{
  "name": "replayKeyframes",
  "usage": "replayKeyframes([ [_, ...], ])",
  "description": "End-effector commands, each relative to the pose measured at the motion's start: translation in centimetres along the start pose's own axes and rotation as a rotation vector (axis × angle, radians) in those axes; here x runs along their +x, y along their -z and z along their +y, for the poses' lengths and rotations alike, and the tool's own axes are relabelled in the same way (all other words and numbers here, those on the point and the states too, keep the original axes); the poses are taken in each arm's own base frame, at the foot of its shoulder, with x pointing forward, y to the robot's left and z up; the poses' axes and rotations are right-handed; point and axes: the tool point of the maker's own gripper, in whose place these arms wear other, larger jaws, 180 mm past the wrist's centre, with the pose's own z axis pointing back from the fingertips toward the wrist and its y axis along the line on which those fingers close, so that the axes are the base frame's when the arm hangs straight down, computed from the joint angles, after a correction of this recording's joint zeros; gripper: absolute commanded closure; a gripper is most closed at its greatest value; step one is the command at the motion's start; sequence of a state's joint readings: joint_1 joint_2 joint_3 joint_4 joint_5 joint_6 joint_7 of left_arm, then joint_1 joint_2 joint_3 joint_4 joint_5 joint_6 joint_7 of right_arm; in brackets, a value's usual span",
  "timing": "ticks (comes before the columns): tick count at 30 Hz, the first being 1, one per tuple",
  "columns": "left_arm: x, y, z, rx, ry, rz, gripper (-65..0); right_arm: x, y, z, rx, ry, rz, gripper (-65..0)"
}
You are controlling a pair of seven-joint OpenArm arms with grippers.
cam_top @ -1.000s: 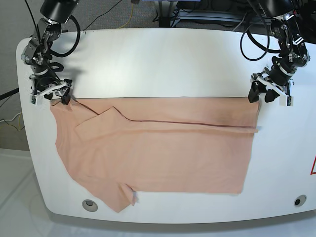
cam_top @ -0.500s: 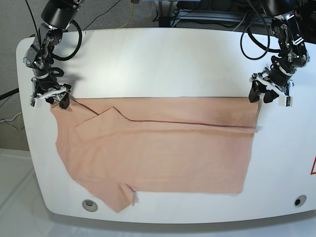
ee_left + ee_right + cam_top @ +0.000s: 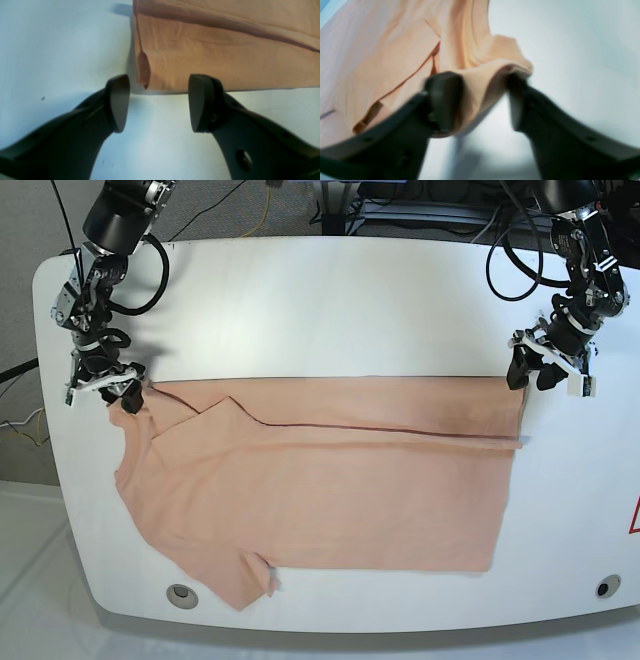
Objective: Fold the T-shirt properly
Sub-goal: 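Close both grippers again on the folded edge of the shirt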
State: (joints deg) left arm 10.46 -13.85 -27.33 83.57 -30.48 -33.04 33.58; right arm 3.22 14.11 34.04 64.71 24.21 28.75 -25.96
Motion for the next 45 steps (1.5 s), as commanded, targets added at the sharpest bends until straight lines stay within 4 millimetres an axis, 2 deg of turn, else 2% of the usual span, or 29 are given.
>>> replayKeyframes([
  [1,1.9,-0.2,0.3,-0.001,0.01,-0.05,-33.5,0.1,0.2,-0.1,0.0,-0.021,0.028,-17.8],
  [2,1.9,-0.1,0.2,-0.003,0.012,-0.046,-33.3,0.4,0.3,-0.1,-0.001,-0.026,0.027,-11.4],
  [4,1.8,-0.1,0.2,-0.003,0.01,-0.043,-32.8,0.6,0.5,-0.1,-0.001,-0.024,0.023,-7.4],
  [11,0.8,0.4,0.5,-0.001,-0.007,-0.009,-30.6,0.9,0.6,0.2,0.005,-0.027,0.018,0.0],
  [16,-0.1,0.9,1.2,0.007,-0.024,0.015,-32.7,1.0,0.5,0.3,0.004,-0.028,0.014,0.0],
  [24,-0.2,1.2,1.8,0.017,-0.042,0.013,-34.6,1.0,0.6,0.2,0.003,-0.03,0.013,0.0],
  [30,-0.3,1.4,2.0,0.017,-0.05,0.013,-34.8,1.0,0.5,0.2,0.003,-0.03,0.013,0.0],
  [42,-0.2,2.9,2.1,0.002,-0.088,0.024,-31.1,1.4,0.8,0.5,0.01,-0.029,0.008,0.0],
  [45,-1.3,3.1,2.3,0.004,-0.111,0.044,-32.3,1.5,0.8,0.6,0.014,-0.026,0.001,0.0],
])
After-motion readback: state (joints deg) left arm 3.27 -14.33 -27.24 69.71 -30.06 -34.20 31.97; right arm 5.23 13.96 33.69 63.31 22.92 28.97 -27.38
